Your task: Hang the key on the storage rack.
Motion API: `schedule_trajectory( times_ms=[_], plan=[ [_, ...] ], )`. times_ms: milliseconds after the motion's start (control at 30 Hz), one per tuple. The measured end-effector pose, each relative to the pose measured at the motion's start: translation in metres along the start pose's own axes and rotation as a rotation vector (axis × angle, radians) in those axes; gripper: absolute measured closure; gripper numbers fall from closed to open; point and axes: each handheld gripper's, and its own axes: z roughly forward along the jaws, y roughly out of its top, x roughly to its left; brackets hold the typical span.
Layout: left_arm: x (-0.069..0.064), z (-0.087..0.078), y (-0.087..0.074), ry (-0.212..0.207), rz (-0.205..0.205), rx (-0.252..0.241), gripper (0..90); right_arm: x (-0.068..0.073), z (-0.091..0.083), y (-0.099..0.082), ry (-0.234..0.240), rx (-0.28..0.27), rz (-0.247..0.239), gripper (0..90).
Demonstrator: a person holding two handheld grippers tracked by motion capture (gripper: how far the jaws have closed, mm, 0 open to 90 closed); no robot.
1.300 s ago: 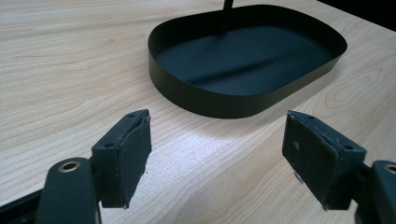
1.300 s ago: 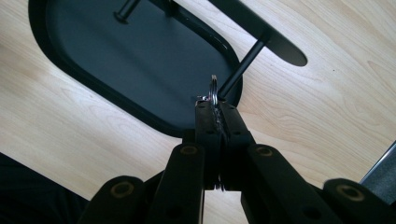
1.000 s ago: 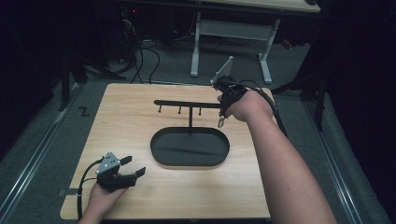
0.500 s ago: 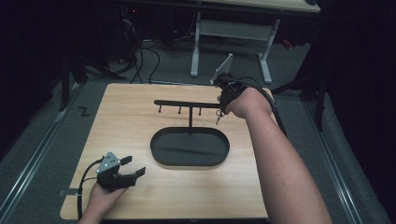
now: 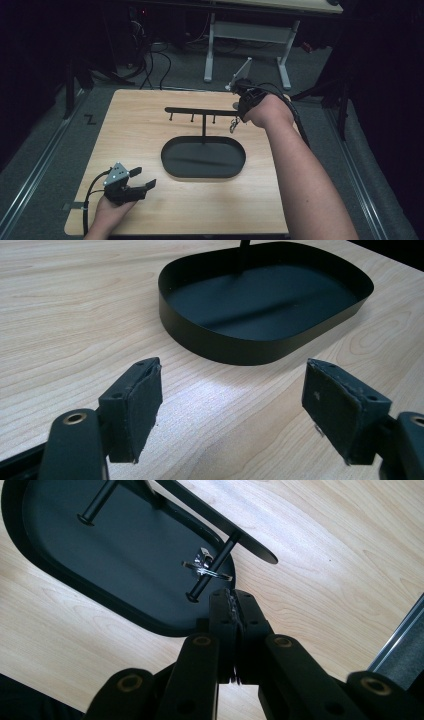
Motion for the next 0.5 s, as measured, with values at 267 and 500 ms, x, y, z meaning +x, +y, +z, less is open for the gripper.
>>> schedule_trajectory(
  times_ms=[267, 500],
  plan=[
    [-0.0001, 0.0004, 0.0, -0.003, 0.001, 0.003, 24.6, -0.0014, 0.0002, -0.0031, -0.006, -0.001, 0.003, 87.8],
    [-0.0006, 0.0008, 0.0, -0.006, 0.004, 0.006, 24.5, -0.0018, 0.0035, -0.0069, -0.006, 0.008, 0.015, 87.3]
  ],
)
